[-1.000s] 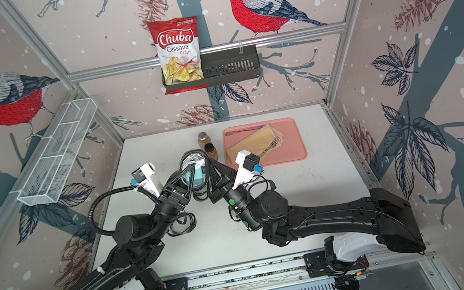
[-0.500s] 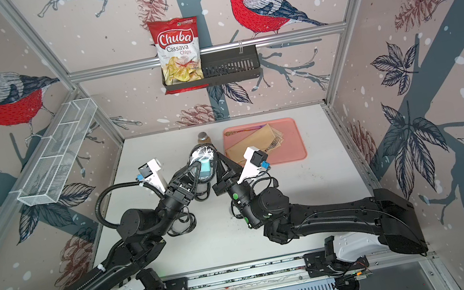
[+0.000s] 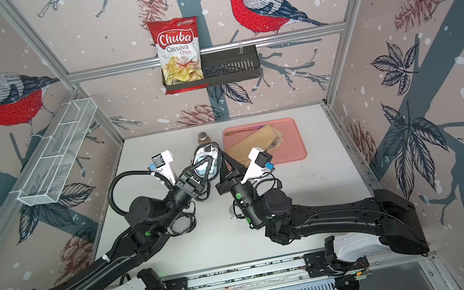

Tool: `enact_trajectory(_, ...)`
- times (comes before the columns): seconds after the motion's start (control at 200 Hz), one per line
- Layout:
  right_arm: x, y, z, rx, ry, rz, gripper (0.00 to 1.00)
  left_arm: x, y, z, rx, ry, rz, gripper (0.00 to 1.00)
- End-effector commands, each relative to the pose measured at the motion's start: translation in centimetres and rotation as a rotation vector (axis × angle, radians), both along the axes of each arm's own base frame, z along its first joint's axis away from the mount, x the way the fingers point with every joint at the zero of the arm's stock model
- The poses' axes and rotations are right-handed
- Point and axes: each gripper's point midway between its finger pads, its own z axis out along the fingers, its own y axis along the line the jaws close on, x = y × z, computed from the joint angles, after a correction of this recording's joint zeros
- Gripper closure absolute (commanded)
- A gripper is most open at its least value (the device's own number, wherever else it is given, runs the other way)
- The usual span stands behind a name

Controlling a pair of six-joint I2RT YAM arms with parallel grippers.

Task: Pack away charging kits
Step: Zip the zipper on the storage bag.

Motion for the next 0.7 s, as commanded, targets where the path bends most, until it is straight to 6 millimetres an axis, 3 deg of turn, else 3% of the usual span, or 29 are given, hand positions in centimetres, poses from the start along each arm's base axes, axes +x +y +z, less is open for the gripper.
enact_trajectory(0.0, -0.8, 0.3, 0.7, -0.063, -0.104, 0.067, 1.0, -0.2, 0.2, 0.9, 0.037, -0.029, 0.012, 0.9)
enact_trajectory(0.12, -0.9, -0.4, -0.2, -0.198, -0.244, 0.119, 1.0, -0.6, 0.3, 1.0, 0.139, -0.077, 0.036, 1.0)
enact_trajectory(0.48, 0.6, -5.3, -0.6, -0.474, -0.397, 0.075, 1.0, -3.5, -1.0, -1.5, 0.413, -0.183, -0.101, 1.0)
enact_trajectory(0.695, 1.0, -4.6, -1.4, -0.597, -0.424, 0.111, 1.0, -3.9, -1.0, -3.0, 0.449, -0.151, -0.126, 1.0)
